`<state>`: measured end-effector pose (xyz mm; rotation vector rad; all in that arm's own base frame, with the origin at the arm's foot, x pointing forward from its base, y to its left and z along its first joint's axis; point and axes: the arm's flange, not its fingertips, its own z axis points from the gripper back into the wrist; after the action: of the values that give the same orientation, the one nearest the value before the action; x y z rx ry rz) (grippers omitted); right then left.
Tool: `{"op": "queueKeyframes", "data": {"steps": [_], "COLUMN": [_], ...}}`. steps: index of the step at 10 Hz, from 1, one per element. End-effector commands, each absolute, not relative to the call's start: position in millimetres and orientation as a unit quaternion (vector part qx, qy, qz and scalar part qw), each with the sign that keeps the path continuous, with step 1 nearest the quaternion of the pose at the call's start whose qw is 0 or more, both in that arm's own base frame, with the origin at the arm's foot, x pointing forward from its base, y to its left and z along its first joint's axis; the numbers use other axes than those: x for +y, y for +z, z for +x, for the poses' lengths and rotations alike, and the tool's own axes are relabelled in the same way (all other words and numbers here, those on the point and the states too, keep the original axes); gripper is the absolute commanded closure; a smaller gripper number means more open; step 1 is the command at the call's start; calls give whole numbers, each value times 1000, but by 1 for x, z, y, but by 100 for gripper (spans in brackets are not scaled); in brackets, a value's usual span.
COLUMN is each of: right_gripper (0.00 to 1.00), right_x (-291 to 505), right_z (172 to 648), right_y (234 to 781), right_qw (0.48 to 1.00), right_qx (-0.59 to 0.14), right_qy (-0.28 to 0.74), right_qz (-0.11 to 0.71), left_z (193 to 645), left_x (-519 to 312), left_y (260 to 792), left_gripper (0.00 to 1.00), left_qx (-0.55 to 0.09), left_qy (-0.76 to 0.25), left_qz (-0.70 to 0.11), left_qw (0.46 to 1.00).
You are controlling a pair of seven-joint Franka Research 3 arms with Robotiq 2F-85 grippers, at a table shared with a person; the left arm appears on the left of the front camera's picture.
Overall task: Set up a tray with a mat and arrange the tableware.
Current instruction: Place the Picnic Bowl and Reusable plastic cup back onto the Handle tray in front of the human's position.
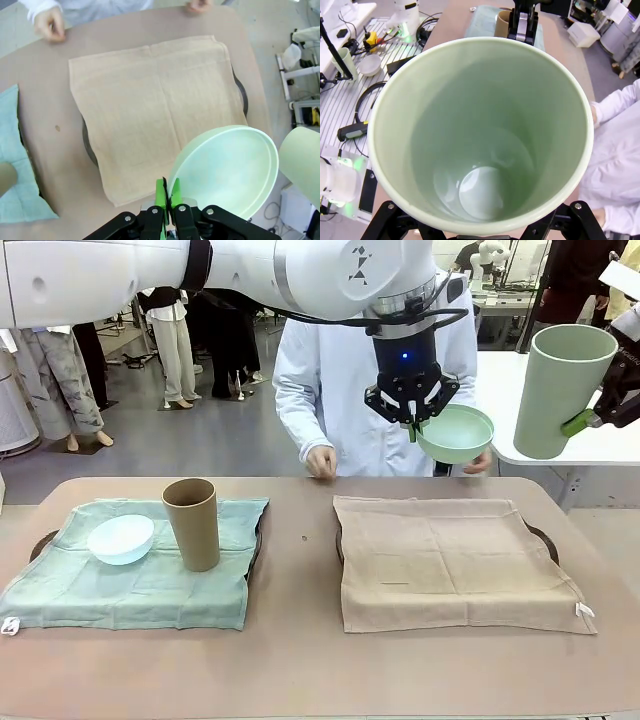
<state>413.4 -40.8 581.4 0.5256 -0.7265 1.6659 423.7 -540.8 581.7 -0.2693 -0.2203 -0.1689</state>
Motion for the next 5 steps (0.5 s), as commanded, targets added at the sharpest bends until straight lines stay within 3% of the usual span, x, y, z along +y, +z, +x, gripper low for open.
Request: {"op": "queueKeyframes", "data": {"steps": [1,4,5], "right_gripper": [100,100,19], "right_x": [-39,-39,-41], "right_z": [412,412,413], "right_y": [582,582,581], "right_qw": [590,590,585], "right_qx": [-308,-308,-311], "right_qy": [714,714,714], "right_qz": [219,219,225], "left_z": [424,424,424], "left_x": [-541,-541,-541], "left_y": [584,584,582], "left_gripper": [100,100,96], "left_qx": [-110,-110,-109], "left_qy": [-91,-91,-84], "left_qz": [-136,-136,-134], "left_qw": [980,980,981]}}
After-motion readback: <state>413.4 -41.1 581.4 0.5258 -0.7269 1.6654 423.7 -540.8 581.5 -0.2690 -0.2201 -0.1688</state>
